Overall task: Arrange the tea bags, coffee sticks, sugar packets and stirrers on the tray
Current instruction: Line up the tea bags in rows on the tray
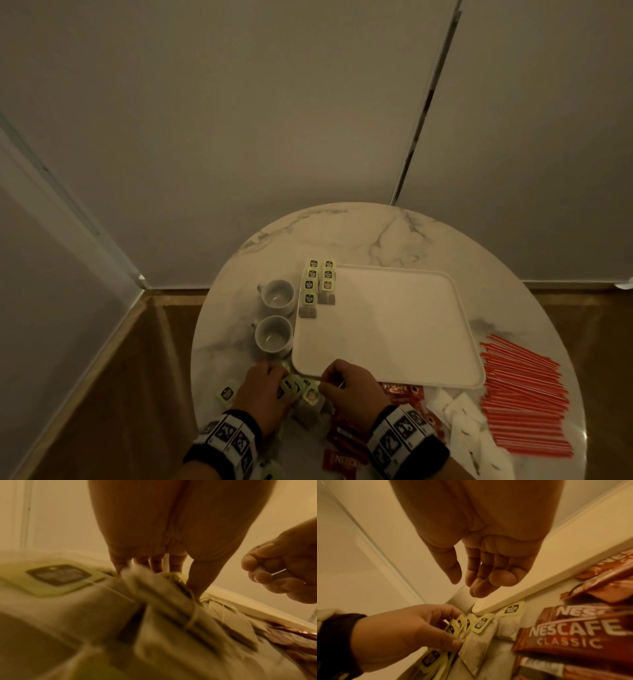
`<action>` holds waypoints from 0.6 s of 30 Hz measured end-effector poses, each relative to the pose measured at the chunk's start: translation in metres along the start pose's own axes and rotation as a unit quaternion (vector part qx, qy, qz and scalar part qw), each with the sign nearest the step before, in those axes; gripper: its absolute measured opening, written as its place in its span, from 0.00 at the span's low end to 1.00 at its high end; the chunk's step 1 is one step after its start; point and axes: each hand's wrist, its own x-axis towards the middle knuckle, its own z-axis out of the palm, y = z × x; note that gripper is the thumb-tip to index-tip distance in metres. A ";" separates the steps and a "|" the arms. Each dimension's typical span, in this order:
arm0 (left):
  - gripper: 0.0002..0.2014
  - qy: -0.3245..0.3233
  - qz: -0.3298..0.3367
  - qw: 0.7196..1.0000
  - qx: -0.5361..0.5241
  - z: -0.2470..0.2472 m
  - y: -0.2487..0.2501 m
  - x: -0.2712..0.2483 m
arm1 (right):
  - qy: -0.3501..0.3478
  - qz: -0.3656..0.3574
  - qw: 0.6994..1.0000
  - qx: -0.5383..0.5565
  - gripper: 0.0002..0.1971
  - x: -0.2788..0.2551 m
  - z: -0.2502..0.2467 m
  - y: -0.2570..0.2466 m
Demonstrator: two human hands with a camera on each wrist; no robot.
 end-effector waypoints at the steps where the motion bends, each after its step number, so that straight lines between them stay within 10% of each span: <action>1: 0.09 0.013 0.007 1.000 0.008 -0.001 0.003 0.000 | 0.000 0.002 1.000 0.000 0.01 -0.001 0.001 0.001; 11: 0.07 0.073 0.027 0.972 -0.221 -0.022 0.037 -0.011 | 0.017 0.015 0.998 0.054 0.05 -0.005 -0.009 -0.001; 18: 0.03 0.066 0.002 0.884 -0.464 -0.050 0.067 -0.009 | -0.015 -0.004 0.966 0.259 0.07 -0.004 -0.021 -0.022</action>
